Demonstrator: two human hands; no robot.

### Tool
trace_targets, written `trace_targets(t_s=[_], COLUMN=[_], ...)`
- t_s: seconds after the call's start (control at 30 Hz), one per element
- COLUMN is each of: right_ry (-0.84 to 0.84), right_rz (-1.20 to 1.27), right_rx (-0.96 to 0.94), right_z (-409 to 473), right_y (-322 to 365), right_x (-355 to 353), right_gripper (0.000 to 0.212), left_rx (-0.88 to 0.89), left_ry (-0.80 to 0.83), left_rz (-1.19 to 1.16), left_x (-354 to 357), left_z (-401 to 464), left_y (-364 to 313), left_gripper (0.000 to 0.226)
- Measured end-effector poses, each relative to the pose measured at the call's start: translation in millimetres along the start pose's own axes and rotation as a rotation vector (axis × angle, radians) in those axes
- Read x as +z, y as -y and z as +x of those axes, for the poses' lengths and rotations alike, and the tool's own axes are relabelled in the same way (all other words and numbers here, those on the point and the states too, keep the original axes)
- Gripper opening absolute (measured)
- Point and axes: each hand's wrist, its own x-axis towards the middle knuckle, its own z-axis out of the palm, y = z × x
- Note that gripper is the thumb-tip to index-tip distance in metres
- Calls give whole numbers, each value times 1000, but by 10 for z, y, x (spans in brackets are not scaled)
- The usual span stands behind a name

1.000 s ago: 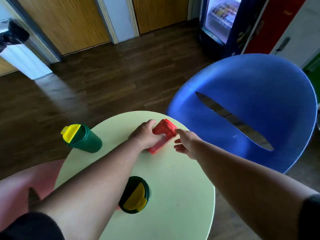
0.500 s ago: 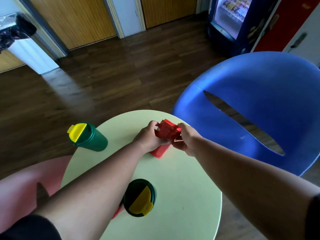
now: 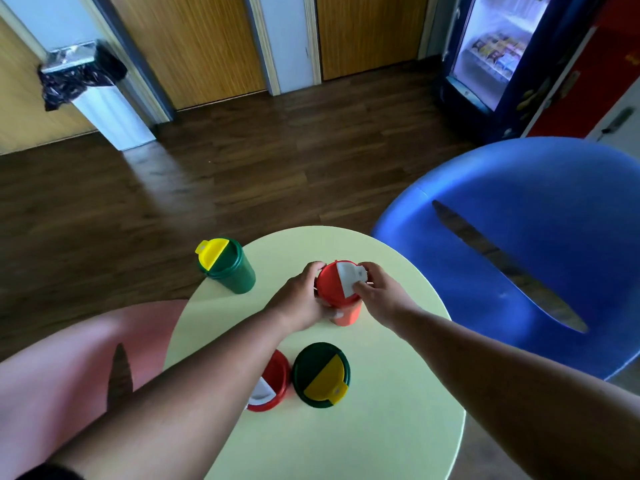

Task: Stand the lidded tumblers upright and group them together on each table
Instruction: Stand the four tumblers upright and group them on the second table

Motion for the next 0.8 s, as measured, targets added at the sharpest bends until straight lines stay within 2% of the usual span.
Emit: trace_targets(t_s=[0.2,0.47,0.8], right_ry=[-4,31,147], right_rz=[-132,-137,-301], right_rx=[1,27,-28], right_z=[-69,-75,-80], right_y=[8,50,190], right_x=[102,203,412], right_gripper=[33,36,36], left_rx=[54,38,24], left_ry=[4,-47,-75], left_rz=[-20,-18,74], left_x=[25,-33,-193], left_z=[-142,-225,-477], left_y=[78,99,314], left_gripper=[99,97,93])
